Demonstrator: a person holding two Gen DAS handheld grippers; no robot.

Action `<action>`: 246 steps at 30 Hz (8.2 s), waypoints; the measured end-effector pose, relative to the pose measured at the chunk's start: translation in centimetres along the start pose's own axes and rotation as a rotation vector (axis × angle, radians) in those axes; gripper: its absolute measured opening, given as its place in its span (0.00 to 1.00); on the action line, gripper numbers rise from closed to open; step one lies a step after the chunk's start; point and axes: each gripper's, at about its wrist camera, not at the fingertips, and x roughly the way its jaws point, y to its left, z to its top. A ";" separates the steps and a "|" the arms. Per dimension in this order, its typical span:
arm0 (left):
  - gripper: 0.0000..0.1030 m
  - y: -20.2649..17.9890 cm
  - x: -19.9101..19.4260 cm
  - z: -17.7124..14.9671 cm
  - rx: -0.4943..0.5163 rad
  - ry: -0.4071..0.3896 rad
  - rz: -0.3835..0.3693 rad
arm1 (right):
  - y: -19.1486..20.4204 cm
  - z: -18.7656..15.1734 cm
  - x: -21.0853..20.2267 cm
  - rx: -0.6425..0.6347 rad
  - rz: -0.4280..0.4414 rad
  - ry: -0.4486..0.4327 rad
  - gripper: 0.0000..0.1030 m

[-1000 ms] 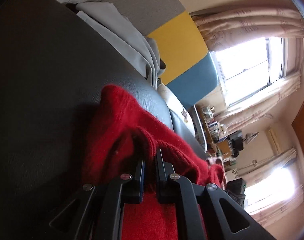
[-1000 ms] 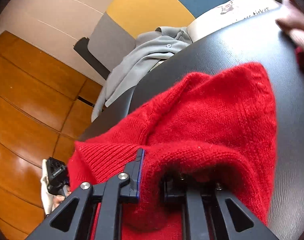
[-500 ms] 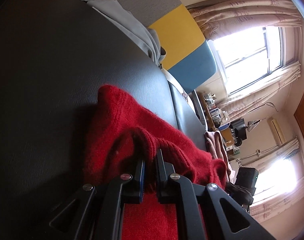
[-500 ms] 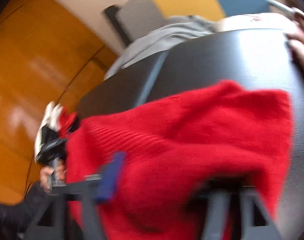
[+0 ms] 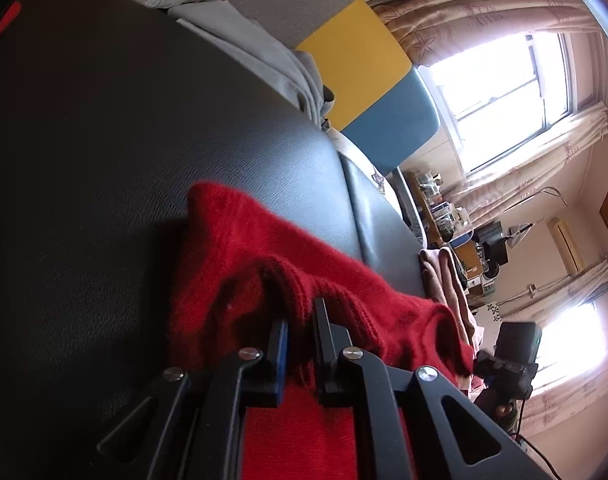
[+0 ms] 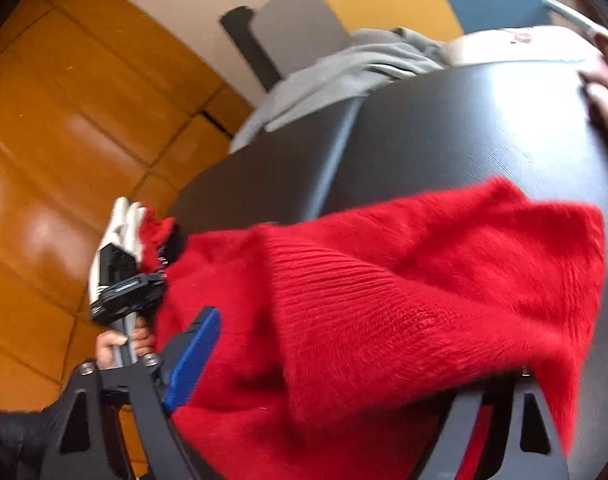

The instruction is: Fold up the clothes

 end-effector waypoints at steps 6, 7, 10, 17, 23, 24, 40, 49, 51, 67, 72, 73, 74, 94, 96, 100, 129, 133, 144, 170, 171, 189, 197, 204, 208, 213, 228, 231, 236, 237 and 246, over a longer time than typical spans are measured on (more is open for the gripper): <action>0.08 -0.8 -1.2 1.0 0.004 -0.047 -0.025 | -5.4 2.6 -1.0 0.287 0.132 -0.203 1.00; 0.08 -0.8 -1.5 1.1 0.005 -0.055 -0.026 | -6.3 2.6 -0.8 0.320 0.126 -0.215 1.00; 0.08 -0.7 -3.3 1.5 0.025 -0.096 -0.012 | -7.7 2.0 -0.5 0.349 0.112 -0.233 1.00; 0.11 -1.2 -5.6 2.0 0.165 -0.089 0.119 | -1.9 2.5 -3.2 -0.029 -0.258 -0.188 1.00; 0.12 -0.4 -3.0 0.8 0.121 -0.021 0.115 | -0.6 4.8 -0.7 -0.285 -0.536 -0.069 0.55; 0.12 -0.3 -2.5 0.7 0.115 -0.013 0.113 | -1.2 5.0 0.0 -0.266 -0.528 -0.035 0.34; 0.22 -3.7 -1.0 1.7 0.509 0.095 0.242 | -3.4 5.1 0.3 -0.194 -0.486 -0.050 0.87; 0.32 -6.8 2.6 3.8 0.690 0.125 0.189 | -2.7 4.8 2.2 -0.253 -0.487 0.054 0.44; 0.34 -6.7 3.7 4.0 0.696 0.171 0.181 | -2.3 4.5 2.3 -0.268 -0.482 0.068 0.30; 0.12 -3.1 1.2 3.1 0.333 0.021 0.122 | -4.0 4.3 -1.3 -0.089 -0.534 -0.130 0.12; 0.16 -1.2 0.4 1.7 0.225 0.014 0.122 | -6.7 3.3 0.1 0.024 -0.527 -0.135 0.26; 0.17 -1.0 -0.1 1.5 0.220 0.006 0.123 | -7.1 3.2 -0.1 0.048 -0.510 -0.151 0.30; 0.20 -0.8 -0.6 1.4 0.214 -0.002 0.123 | -7.3 3.2 -0.3 0.071 -0.496 -0.165 0.37; 0.05 -1.1 -9.2 -8.2 0.125 0.002 0.016 | 2.6 -7.4 -0.8 -0.085 -0.372 -0.133 0.69; 0.04 -0.2 -9.7 -8.9 0.112 0.012 0.061 | 2.3 -8.4 -0.6 -0.069 -0.377 -0.130 0.69; 0.05 2.5 -9.8 -10.4 0.064 0.045 0.154 | 1.4 -9.9 -1.3 -0.039 -0.341 -0.144 0.69; 0.22 -17.7 6.8 -14.2 0.768 0.243 0.203 | -4.6 -11.5 -9.6 0.059 -0.201 -0.106 0.64; 0.22 -17.4 7.0 -14.2 0.806 0.295 0.180 | -3.7 -12.3 -9.2 -0.017 -0.084 0.043 0.65; 0.20 -24.0 10.9 -12.5 0.852 0.338 0.022 | -6.3 -10.1 -7.7 -0.018 0.132 0.181 0.78; 0.24 -25.2 14.7 -15.3 0.804 0.295 -0.047 | -4.5 -8.7 -15.3 -0.161 -0.197 0.058 0.66; 0.26 -24.6 14.1 -14.9 0.779 0.275 -0.036 | -4.4 -7.9 -15.2 -0.183 -0.235 0.016 0.66; 0.30 -19.5 9.1 -11.4 0.760 0.118 0.123 | -5.1 -3.8 -6.2 -0.233 -0.630 -0.011 0.09; 0.46 -16.5 8.5 -5.4 0.778 0.111 0.245 | -6.3 -4.3 -7.3 -0.126 -0.608 -0.083 0.25; 0.55 -15.5 10.2 -3.5 0.780 0.177 0.214 | 0.5 -2.6 -5.4 -0.269 -0.464 -0.136 0.68; 0.55 -15.2 11.2 -3.9 0.779 0.206 0.219 | 2.3 -1.8 -0.8 -0.295 -0.384 -0.045 0.68; 0.20 -15.2 11.0 -5.0 0.809 0.179 0.229 | 1.1 -1.8 3.1 -0.233 -0.438 0.002 0.08; 0.08 -15.8 9.1 -3.9 0.677 -0.045 0.223 | 2.1 0.4 2.8 -0.242 -0.517 -0.137 0.05; 0.08 -16.7 7.7 -4.8 0.716 -0.095 0.226 | 1.2 0.1 4.0 -0.218 -0.539 -0.136 0.05; 0.09 -17.6 6.6 -5.7 0.782 -0.162 0.268 | 2.6 -0.5 2.5 -0.259 -0.522 -0.198 0.05; 0.09 -17.6 7.2 -5.7 0.797 -0.155 0.282 | 2.6 -0.4 2.4 -0.259 -0.522 -0.208 0.05; 0.13 -14.1 9.0 -2.9 0.587 -0.111 0.245 | -0.3 -0.2 4.7 -0.181 -0.571 -0.197 0.05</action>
